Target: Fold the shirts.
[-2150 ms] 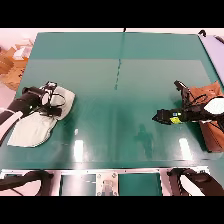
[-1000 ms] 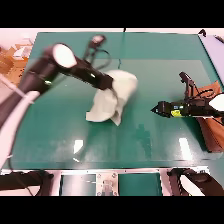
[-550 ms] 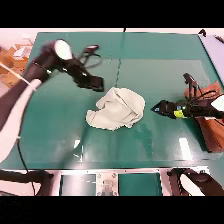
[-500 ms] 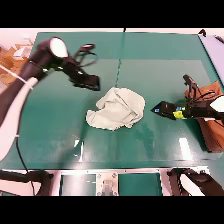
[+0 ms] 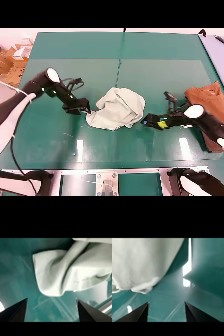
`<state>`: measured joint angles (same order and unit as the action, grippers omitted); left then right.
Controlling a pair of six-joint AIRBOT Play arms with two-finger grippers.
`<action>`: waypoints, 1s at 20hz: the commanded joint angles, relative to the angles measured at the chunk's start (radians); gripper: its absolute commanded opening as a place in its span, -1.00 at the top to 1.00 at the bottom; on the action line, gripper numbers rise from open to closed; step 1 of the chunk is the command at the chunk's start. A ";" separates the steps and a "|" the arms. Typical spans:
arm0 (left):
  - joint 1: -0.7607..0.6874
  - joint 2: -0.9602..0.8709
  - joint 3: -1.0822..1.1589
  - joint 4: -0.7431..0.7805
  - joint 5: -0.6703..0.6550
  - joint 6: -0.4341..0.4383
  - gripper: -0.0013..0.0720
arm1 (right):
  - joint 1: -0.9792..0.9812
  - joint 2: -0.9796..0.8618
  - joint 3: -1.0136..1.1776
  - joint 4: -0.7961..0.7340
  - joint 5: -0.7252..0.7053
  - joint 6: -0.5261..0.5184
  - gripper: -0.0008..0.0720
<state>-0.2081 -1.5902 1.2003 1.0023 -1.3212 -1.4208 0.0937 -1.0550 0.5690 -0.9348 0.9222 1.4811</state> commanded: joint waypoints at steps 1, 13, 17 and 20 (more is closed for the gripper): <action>-0.044 -0.002 -0.121 -0.078 0.200 0.017 -0.96 | 0.133 -0.121 0.005 0.087 -0.159 -0.002 -0.42; -0.070 0.016 -0.112 -0.066 0.278 0.042 0.89 | 0.032 -0.212 0.096 0.105 -0.188 -0.102 0.94; -0.008 0.118 0.062 -0.069 0.220 0.042 0.89 | -0.109 -0.121 0.244 0.105 -0.038 -0.163 0.94; 0.015 0.225 0.317 -0.066 0.203 0.042 0.89 | -0.205 -0.032 0.507 0.105 0.107 -0.177 0.94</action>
<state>-0.2157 -1.4471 1.3308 0.9344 -1.0954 -1.3800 -0.0250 -1.1561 0.8867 -0.8310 0.8883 1.3334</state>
